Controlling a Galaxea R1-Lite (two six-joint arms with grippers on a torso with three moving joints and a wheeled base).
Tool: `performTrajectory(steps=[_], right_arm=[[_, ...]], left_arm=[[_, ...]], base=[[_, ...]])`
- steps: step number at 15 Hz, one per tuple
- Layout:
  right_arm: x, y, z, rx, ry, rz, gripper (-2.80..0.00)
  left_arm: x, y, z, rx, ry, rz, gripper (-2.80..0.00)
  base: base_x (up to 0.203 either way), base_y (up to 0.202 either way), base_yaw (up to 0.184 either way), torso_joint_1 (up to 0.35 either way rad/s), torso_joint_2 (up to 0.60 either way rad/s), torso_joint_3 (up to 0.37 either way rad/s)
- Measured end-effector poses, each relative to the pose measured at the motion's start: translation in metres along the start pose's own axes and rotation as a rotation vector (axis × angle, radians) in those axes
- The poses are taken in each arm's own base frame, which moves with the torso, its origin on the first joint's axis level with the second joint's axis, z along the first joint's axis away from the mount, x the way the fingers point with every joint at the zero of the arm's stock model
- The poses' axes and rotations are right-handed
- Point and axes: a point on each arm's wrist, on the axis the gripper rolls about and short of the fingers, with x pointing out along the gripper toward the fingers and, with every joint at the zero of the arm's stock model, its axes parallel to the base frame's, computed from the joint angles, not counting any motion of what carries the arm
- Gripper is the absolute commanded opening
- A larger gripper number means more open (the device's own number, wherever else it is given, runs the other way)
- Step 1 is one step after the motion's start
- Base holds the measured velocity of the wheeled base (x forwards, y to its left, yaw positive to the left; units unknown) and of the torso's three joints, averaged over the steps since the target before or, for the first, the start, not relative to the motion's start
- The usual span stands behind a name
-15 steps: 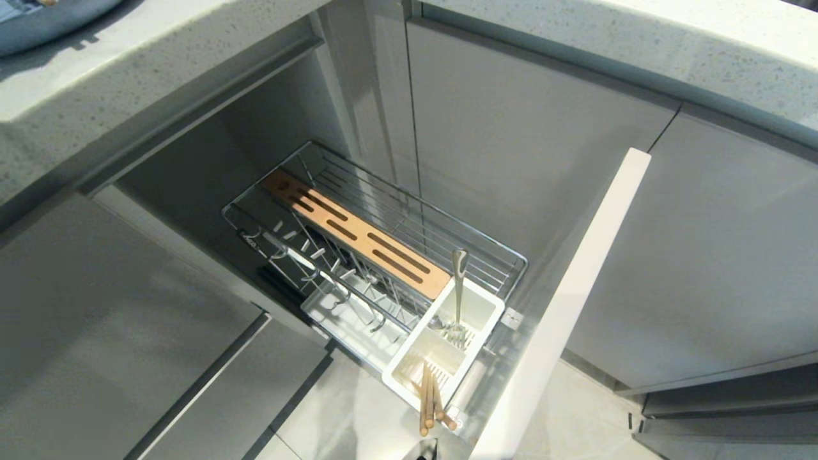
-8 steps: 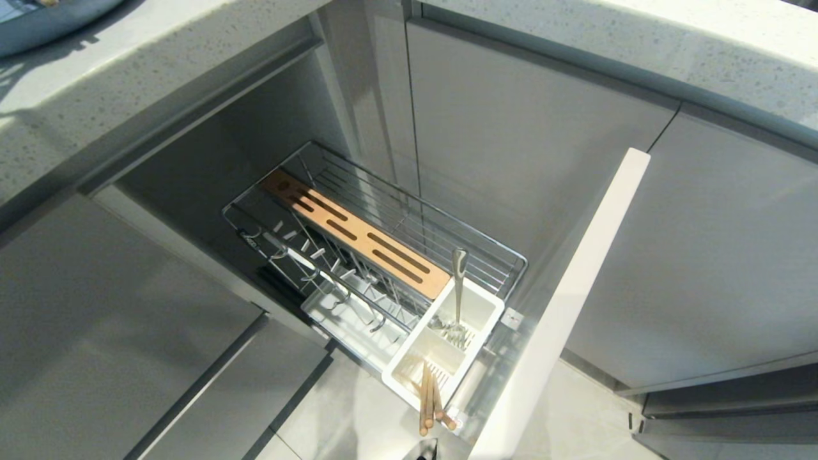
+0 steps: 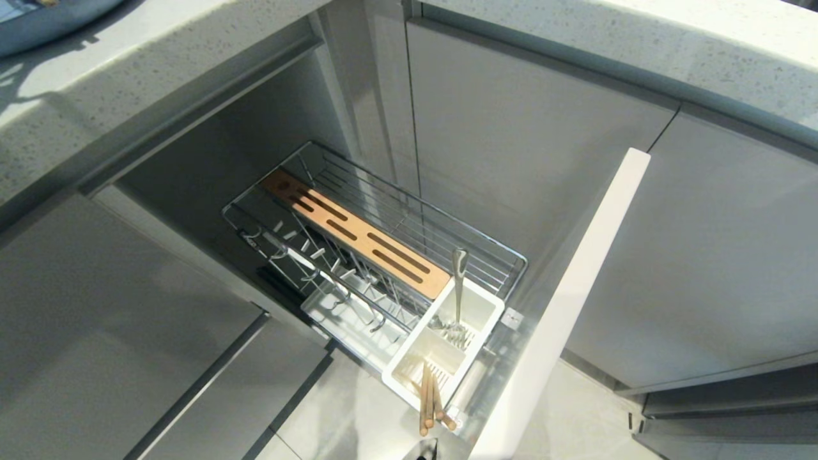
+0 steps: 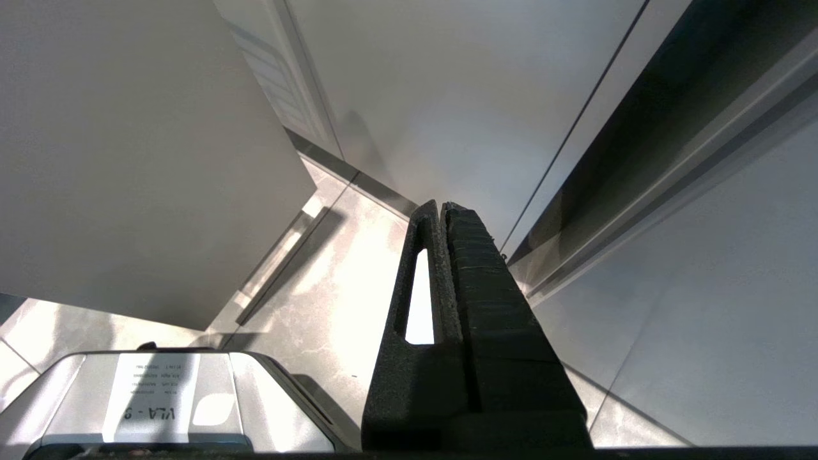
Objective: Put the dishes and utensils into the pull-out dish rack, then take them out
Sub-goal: Pick up the chopsticks and place it in the cupboard
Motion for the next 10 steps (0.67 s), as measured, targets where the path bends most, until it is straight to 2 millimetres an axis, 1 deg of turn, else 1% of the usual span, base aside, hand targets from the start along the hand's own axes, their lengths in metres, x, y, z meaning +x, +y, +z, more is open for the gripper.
performTrajectory(steps=[3,10], right_arm=[[0.0,0.0,0.0,0.0,0.0,0.0,-2.8],[0.0,0.0,0.0,0.0,0.0,0.0,-2.8]], left_arm=[[0.004,0.0,-0.008,0.042,0.027,0.05,0.0],[0.008,-0.002,-0.014,0.093,0.051,0.052,0.0]], base=[[0.0,0.0,0.0,0.0,0.0,0.0],[0.0,0.0,0.0,0.0,0.0,0.0]])
